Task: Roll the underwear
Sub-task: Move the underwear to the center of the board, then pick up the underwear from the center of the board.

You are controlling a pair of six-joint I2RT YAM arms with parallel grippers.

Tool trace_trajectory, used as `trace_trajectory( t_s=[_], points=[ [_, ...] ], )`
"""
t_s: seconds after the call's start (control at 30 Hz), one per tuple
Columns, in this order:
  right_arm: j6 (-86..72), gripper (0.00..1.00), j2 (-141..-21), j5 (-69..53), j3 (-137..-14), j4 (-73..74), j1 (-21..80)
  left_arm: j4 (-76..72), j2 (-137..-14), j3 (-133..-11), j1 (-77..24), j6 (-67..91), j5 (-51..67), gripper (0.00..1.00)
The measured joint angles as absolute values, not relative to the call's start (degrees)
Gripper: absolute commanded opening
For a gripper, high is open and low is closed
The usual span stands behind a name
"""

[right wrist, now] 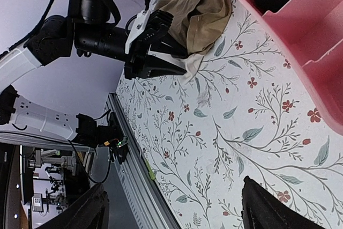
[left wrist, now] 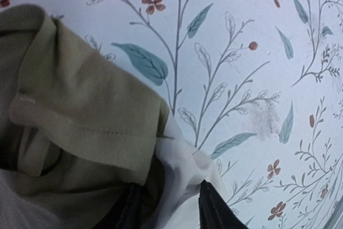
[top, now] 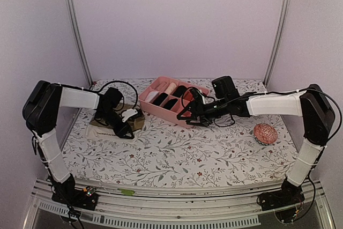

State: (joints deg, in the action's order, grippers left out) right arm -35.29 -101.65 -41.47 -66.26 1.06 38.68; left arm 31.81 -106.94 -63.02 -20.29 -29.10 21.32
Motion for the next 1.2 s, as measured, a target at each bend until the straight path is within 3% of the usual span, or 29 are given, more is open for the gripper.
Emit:
trace_trajectory(
  t_s=[0.17, 0.33, 0.37, 0.5, 0.57, 0.67, 0.8, 1.0, 1.2],
  points=[
    [-36.45, 0.83, -102.54, -40.62, -64.73, 0.4, 38.17, 29.32, -108.05, -63.4, -25.58, -28.25, 22.7, 0.12],
    [-38.06, 0.83, -103.31, -39.86, -62.24, -1.17, 36.91, 29.56, -110.67, -66.06, -37.08, -27.7, 26.79, 0.06],
    [-38.48, 0.83, -103.31, -39.57, -61.65, -1.65, 36.16, 29.89, -111.83, -67.66, -39.92, -27.38, 28.25, 0.08],
    [-39.55, 0.8, -101.49, -37.95, -58.48, -2.07, 32.27, 29.76, -115.37, -74.28, -48.6, -25.76, 34.72, 0.32],
    [-39.72, 0.77, -99.66, -36.82, -57.3, -1.28, 30.61, 29.32, -114.72, -75.83, -50.3, -25.32, 37.71, 0.39],
    [-39.22, 0.71, -96.95, -35.11, -57.1, 0.34, 29.36, 28.73, -110.39, -76.01, -48.18, -24.01, 41.56, 0.45],
    [-38.22, 0.67, -95.15, -33.5, -57.01, 2.74, 31.59, 27.22, -103.61, -75.7, -39.75, -24.32, 42.35, 0.46],
    [-37.69, 0.59, -96.97, -32.21, -56.99, 6.46, 41.1, 28.49, -102.65, -73.3, -28.91, -29.82, 37.32, 0.4],
    [-36.86, 0.57, -106.32, -31.73, -60.07, 12.21, 49.08, 32.42, -103.53, -65.17, -25.65, -37.65, 30.87, 0.36]
  ],
)
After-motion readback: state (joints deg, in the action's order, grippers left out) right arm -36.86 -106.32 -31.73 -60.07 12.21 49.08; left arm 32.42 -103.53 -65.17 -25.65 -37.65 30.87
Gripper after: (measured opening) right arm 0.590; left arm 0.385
